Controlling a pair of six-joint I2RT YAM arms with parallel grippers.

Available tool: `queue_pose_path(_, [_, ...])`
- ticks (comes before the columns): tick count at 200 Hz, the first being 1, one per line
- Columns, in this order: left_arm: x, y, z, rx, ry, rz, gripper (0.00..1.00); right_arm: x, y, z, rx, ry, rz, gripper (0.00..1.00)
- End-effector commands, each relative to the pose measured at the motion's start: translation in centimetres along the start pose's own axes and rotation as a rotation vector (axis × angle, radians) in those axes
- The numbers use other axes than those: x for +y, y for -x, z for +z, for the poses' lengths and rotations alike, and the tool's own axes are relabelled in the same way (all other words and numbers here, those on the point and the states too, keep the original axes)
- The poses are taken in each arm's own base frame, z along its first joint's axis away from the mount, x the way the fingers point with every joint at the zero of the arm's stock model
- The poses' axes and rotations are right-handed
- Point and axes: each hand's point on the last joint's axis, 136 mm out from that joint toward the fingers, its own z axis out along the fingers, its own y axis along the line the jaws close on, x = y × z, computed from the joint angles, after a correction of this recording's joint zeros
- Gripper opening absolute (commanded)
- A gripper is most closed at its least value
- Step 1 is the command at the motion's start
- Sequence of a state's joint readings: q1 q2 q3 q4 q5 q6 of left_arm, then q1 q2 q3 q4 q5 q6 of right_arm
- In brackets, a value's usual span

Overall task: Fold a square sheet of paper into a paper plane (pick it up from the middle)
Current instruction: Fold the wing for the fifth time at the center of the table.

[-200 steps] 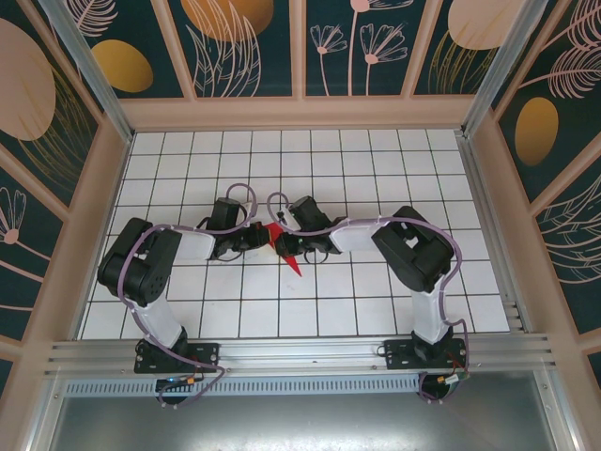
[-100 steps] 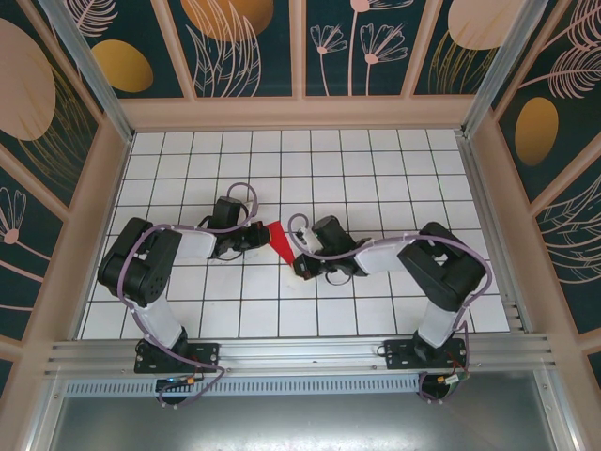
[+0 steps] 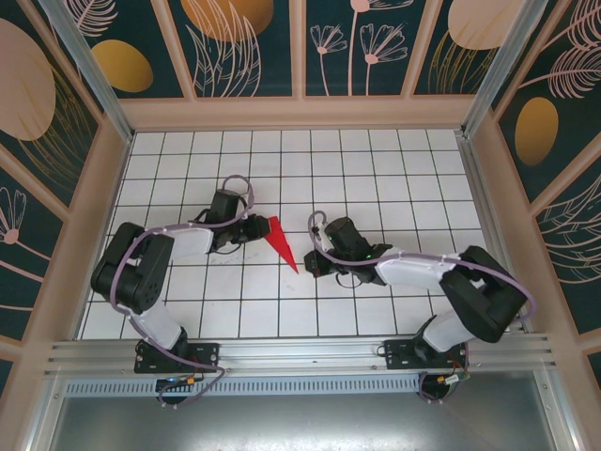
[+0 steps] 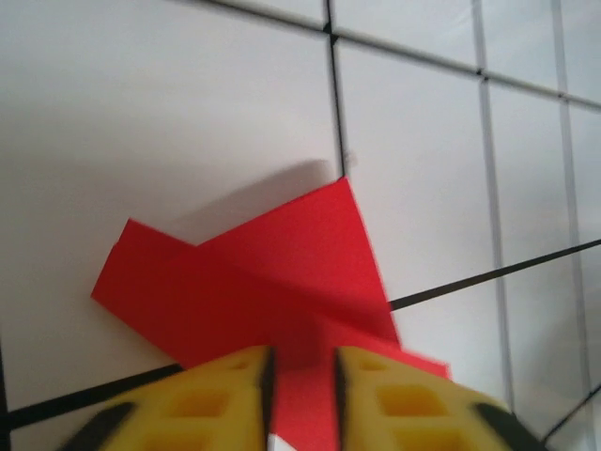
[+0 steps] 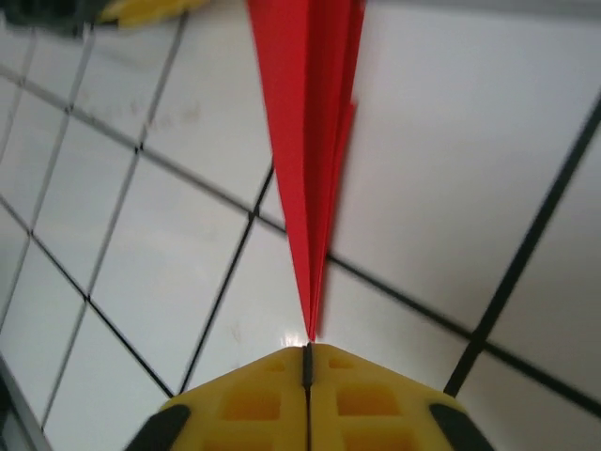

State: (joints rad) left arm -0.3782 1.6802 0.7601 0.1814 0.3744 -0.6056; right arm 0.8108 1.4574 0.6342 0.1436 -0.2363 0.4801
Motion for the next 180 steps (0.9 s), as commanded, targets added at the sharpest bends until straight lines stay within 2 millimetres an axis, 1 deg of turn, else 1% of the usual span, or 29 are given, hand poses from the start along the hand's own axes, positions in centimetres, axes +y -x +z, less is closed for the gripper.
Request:
queue_pose_path(1, [-2.3,2.5,-2.5,-0.078,-0.004,-0.009,0.37,-1.7,4.8,-2.3,-0.211,-0.120,0.138,0.29])
queue_pose_path(12, [-2.5,2.7,-3.2,-0.095,0.020,-0.026,0.42,-2.7,5.4,-3.0,-0.239,-0.139,0.188,0.41])
queue_pose_path(20, [-2.5,2.8,-3.6,-0.101,0.041,-0.038,0.46,-3.5,5.7,-3.3,-0.251,-0.153,0.217,0.47])
queue_pose_path(36, [-2.8,2.6,-3.9,-0.096,0.088,-0.046,0.55,-4.9,5.9,-3.7,-0.265,-0.179,0.260,0.57])
queue_pose_path(54, [-2.9,1.7,-3.9,-0.077,0.167,-0.048,0.65,-6.3,5.8,-3.9,-0.271,-0.212,0.292,0.66])
queue_pose_path(66, [-2.9,1.1,-3.7,-0.073,0.223,-0.044,0.69,-7.0,5.8,-4.1,-0.280,-0.231,0.309,0.72])
queue_pose_path(83, [-3.1,0.5,-3.1,-0.070,0.307,-0.026,0.79,-7.9,5.6,-4.3,-0.296,-0.256,0.332,0.81])
queue_pose_path(88, [-2.6,-0.2,-2.8,-0.057,0.345,-0.017,0.83,-8.2,5.5,-4.4,-0.301,-0.264,0.339,0.83])
queue_pose_path(90, [-3.1,0.3,-2.8,-0.069,0.347,-0.010,0.85,-8.3,5.5,-4.4,-0.304,-0.267,0.344,0.84])
queue_pose_path(92, [-3.3,0.4,-2.7,-0.071,0.353,0.000,0.86,-8.5,5.4,-4.4,-0.303,-0.271,0.348,0.85])
queue_pose_path(113, [-3.9,-0.6,-1.1,-0.046,0.462,0.104,0.94,-9.5,5.0,-4.7,-0.307,-0.303,0.388,0.91])
queue_pose_path(116, [-4.0,-0.6,-1.1,-0.048,0.473,0.115,0.95,-9.7,5.0,-4.7,-0.306,-0.307,0.393,0.92])
queue_pose_path(121, [-3.3,-1.1,-0.4,-0.029,0.514,0.131,0.95,-9.9,4.9,-4.7,-0.307,-0.314,0.400,0.93])
queue_pose_path(133, [-2.8,-1.4,0.3,-0.011,0.566,0.153,0.95,-10.3,4.8,-4.9,-0.308,-0.327,0.414,0.96])
queue_pose_path(146, [-2.2,-1.6,0.7,0.002,0.617,0.163,0.94,-10.4,4.7,-5.1,-0.310,-0.331,0.419,0.97])
queue_pose_path(170, [-1.4,-2.0,0.9,0.026,0.688,0.168,0.87,-10.8,4.4,-5.2,-0.306,-0.342,0.429,0.97])
queue_pose_path(180, [-1.0,-2.2,0.7,0.028,0.712,0.153,0.82,-10.9,4.4,-5.3,-0.304,-0.342,0.430,0.97])
